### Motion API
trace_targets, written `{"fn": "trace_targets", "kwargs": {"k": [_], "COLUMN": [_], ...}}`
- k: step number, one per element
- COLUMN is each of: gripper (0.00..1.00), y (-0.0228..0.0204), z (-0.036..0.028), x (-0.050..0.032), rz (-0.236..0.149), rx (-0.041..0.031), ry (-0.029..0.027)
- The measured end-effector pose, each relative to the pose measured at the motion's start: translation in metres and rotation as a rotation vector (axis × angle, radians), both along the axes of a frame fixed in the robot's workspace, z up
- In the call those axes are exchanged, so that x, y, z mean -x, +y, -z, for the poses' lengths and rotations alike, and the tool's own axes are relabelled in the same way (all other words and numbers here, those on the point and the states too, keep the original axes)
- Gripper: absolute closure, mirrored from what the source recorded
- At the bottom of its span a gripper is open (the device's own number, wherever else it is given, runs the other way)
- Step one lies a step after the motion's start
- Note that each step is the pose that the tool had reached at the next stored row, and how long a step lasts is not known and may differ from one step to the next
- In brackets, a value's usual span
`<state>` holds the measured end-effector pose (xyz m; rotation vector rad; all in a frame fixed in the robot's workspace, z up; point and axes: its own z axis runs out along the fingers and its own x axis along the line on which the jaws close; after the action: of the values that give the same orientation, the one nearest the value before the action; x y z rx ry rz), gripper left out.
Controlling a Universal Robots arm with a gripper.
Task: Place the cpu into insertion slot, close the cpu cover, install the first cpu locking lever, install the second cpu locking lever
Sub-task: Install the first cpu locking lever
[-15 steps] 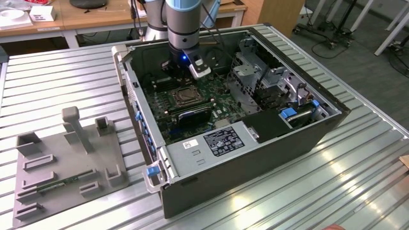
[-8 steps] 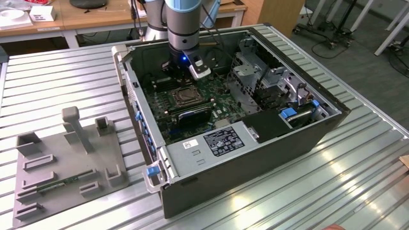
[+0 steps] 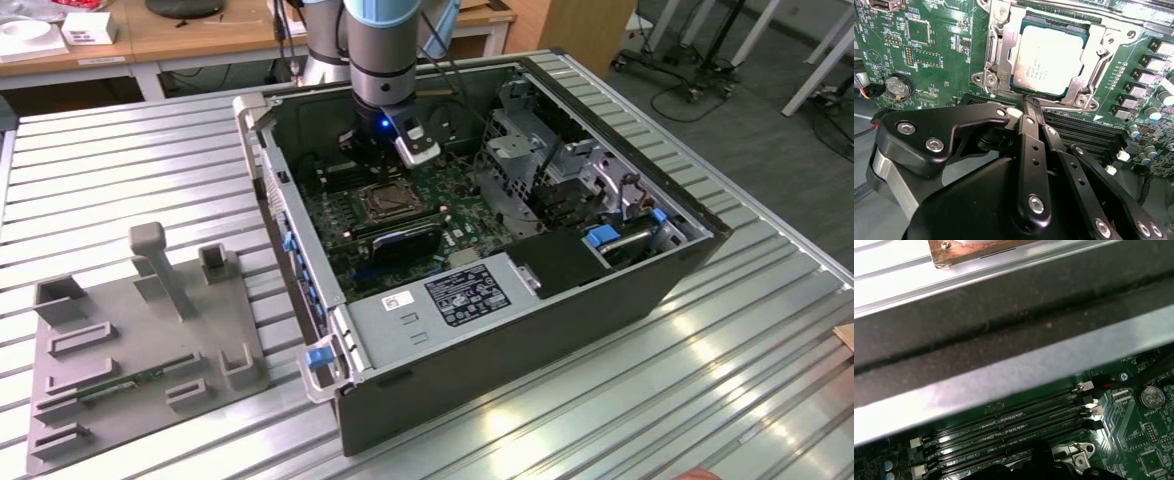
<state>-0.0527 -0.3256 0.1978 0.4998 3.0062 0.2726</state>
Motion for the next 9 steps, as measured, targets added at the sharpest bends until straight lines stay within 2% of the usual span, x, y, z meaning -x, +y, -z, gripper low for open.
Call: {"fn": "trace_targets", "kwargs": {"k": [4, 9], "gripper": [0.9, 0.9], "y": [0.0001, 0.0001], "z": [-0.0008, -0.0076], "x": [0.0, 0.0], "rz": [0.0, 0.0], "rx": [-0.0004, -0.0004], "ry": [-0.0003, -0.0002]}}
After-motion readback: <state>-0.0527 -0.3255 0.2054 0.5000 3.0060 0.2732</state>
